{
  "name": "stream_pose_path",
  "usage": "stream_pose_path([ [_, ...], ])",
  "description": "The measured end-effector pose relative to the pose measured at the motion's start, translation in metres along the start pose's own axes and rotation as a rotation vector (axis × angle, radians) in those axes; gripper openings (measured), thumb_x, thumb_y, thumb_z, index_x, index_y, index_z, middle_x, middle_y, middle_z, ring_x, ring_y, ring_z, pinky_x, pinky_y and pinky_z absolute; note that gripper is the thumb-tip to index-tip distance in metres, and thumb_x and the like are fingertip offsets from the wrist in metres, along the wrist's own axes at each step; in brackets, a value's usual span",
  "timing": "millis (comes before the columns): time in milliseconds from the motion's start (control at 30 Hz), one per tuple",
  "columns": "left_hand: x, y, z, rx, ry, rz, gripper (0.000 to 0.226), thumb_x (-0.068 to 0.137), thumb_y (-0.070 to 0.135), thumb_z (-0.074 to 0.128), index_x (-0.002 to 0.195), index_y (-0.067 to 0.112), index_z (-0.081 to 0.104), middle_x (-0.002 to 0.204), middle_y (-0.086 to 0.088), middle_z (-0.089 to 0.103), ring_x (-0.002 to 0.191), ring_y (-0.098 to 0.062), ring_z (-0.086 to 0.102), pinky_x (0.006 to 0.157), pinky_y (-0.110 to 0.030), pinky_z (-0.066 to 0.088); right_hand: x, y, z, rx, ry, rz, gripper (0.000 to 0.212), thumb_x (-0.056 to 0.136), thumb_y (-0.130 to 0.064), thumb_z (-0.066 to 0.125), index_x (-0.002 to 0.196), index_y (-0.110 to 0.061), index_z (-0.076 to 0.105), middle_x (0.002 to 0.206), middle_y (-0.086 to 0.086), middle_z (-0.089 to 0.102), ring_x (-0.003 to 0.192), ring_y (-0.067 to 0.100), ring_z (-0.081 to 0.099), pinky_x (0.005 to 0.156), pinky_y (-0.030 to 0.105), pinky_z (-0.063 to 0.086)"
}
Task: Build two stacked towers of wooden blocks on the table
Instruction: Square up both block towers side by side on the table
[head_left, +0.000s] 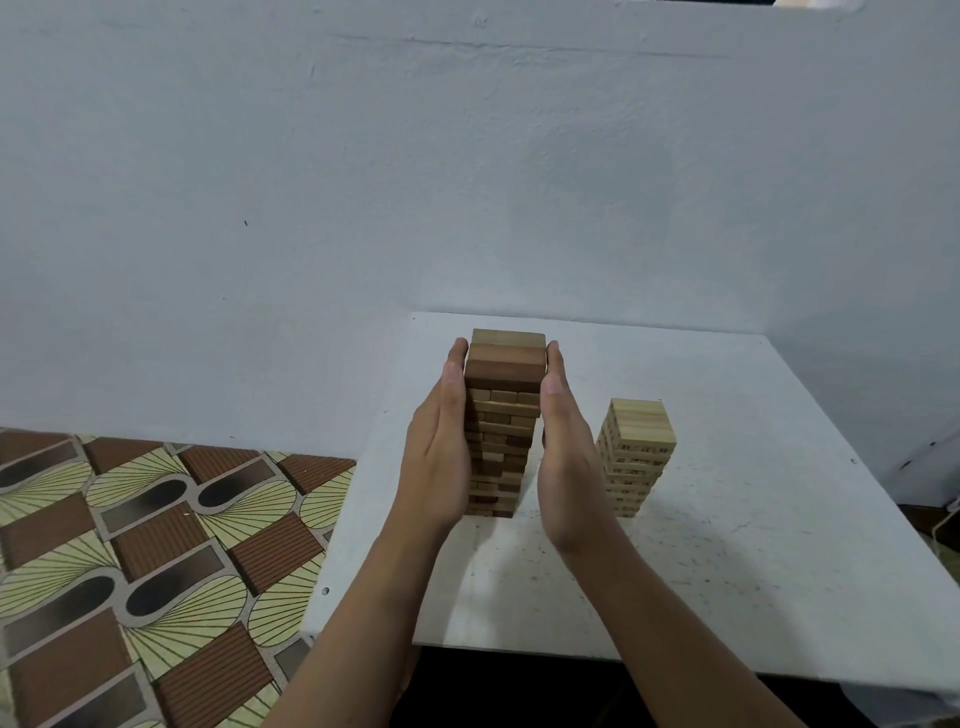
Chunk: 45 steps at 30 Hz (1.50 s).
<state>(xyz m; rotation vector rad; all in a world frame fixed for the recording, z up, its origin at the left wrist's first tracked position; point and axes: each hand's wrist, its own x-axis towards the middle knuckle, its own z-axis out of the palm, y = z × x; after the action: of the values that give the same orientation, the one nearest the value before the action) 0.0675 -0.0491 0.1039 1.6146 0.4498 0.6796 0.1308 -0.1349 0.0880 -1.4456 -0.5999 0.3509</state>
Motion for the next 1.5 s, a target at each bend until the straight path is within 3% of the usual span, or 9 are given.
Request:
stream_pose_path([
  [167, 0.007, -0.002, 0.000, 0.016, -0.018, -0.018, 0.062, 0.095, 0.062, 0.014, 0.148, 0.043, 0.041, 0.118, 0.033, 0.054, 0.098, 0.035, 0.044, 0.078, 0.010, 0.030, 0.005, 0.001, 0.001, -0.012, 0.013, 0.022, 0.072, 0.095, -0.064, 0.025, 0.160, -0.036, 0.014, 0.164, -0.023, 0.017, 0.148, -0.010, 0.012, 0.127, 0.036, 0.012],
  [467, 0.007, 0.004, 0.002, 0.011, -0.014, -0.034, 0.050, 0.093, 0.063, 0.014, 0.129, 0.053, 0.048, 0.112, 0.025, 0.063, 0.098, 0.026, 0.054, 0.078, 0.006, 0.035, 0.007, 0.006, 0.003, 0.006, 0.005, 0.015, 0.084, 0.087, -0.078, 0.028, 0.159, -0.039, 0.015, 0.164, -0.020, 0.023, 0.150, -0.003, 0.016, 0.126, 0.041, 0.015],
  [600, 0.007, 0.004, 0.001, 0.006, -0.009, -0.042, 0.046, 0.094, 0.064, 0.015, 0.121, 0.056, 0.052, 0.113, 0.020, 0.067, 0.104, 0.017, 0.059, 0.089, -0.007, 0.040, 0.006, 0.005, 0.003, -0.006, 0.011, 0.018, 0.083, 0.088, -0.077, 0.027, 0.160, -0.037, 0.014, 0.164, -0.021, 0.020, 0.150, -0.005, 0.014, 0.127, 0.039, 0.014],
  [767, 0.006, 0.006, 0.001, 0.009, 0.003, -0.033, 0.035, 0.104, 0.050, 0.016, 0.111, 0.058, 0.050, 0.093, 0.032, 0.062, 0.087, 0.029, 0.054, 0.072, 0.007, 0.035, 0.005, 0.004, 0.003, -0.004, 0.020, 0.019, 0.072, 0.096, -0.065, 0.025, 0.160, -0.034, 0.013, 0.165, -0.020, 0.019, 0.149, -0.007, 0.013, 0.127, 0.037, 0.013],
  [1033, 0.007, -0.001, 0.000, -0.010, 0.012, -0.015, 0.056, 0.091, 0.067, 0.016, 0.137, 0.052, 0.045, 0.124, 0.025, 0.058, 0.109, 0.016, 0.053, 0.105, -0.018, 0.034, 0.005, 0.004, 0.003, 0.010, 0.019, 0.008, 0.078, 0.094, -0.073, 0.027, 0.160, -0.035, 0.015, 0.164, -0.019, 0.021, 0.149, -0.005, 0.016, 0.126, 0.037, 0.017],
  [1167, 0.009, -0.010, -0.004, 0.009, 0.046, 0.001, 0.070, 0.094, 0.076, 0.016, 0.149, 0.042, 0.043, 0.145, 0.021, 0.049, 0.135, 0.005, 0.042, 0.123, -0.037, 0.029, 0.002, 0.000, -0.002, -0.005, 0.047, -0.014, 0.068, 0.100, -0.061, 0.024, 0.160, -0.030, 0.018, 0.164, -0.020, 0.022, 0.144, -0.015, 0.018, 0.114, 0.005, 0.018],
  [1233, 0.011, -0.017, -0.008, -0.011, 0.058, -0.008, 0.072, 0.092, 0.075, 0.019, 0.151, 0.040, 0.042, 0.153, 0.015, 0.046, 0.143, -0.003, 0.039, 0.123, -0.043, 0.028, 0.003, 0.000, -0.005, 0.003, 0.062, -0.018, 0.069, 0.100, -0.062, 0.024, 0.160, -0.029, 0.020, 0.163, -0.021, 0.025, 0.144, -0.014, 0.020, 0.117, 0.010, 0.018],
  [1333, 0.010, -0.028, -0.014, -0.054, 0.072, -0.045, 0.067, 0.094, 0.072, 0.022, 0.146, 0.038, 0.047, 0.150, 0.012, 0.051, 0.139, -0.005, 0.045, 0.121, -0.045, 0.033, 0.004, 0.007, -0.011, 0.030, 0.085, 0.023, 0.074, 0.093, -0.068, 0.026, 0.158, -0.034, 0.024, 0.160, -0.021, 0.030, 0.145, -0.009, 0.025, 0.126, 0.032, 0.018],
  [1500, 0.004, -0.059, -0.026, -0.061, 0.104, -0.124, 0.062, 0.097, 0.064, 0.023, 0.141, 0.032, 0.053, 0.141, 0.007, 0.059, 0.130, -0.008, 0.055, 0.117, -0.046, 0.038, -0.003, 0.025, -0.020, 0.061, 0.108, 0.133, 0.065, 0.096, -0.064, 0.027, 0.155, -0.037, 0.031, 0.155, -0.018, 0.040, 0.141, -0.006, 0.035, 0.125, 0.035, 0.019],
])
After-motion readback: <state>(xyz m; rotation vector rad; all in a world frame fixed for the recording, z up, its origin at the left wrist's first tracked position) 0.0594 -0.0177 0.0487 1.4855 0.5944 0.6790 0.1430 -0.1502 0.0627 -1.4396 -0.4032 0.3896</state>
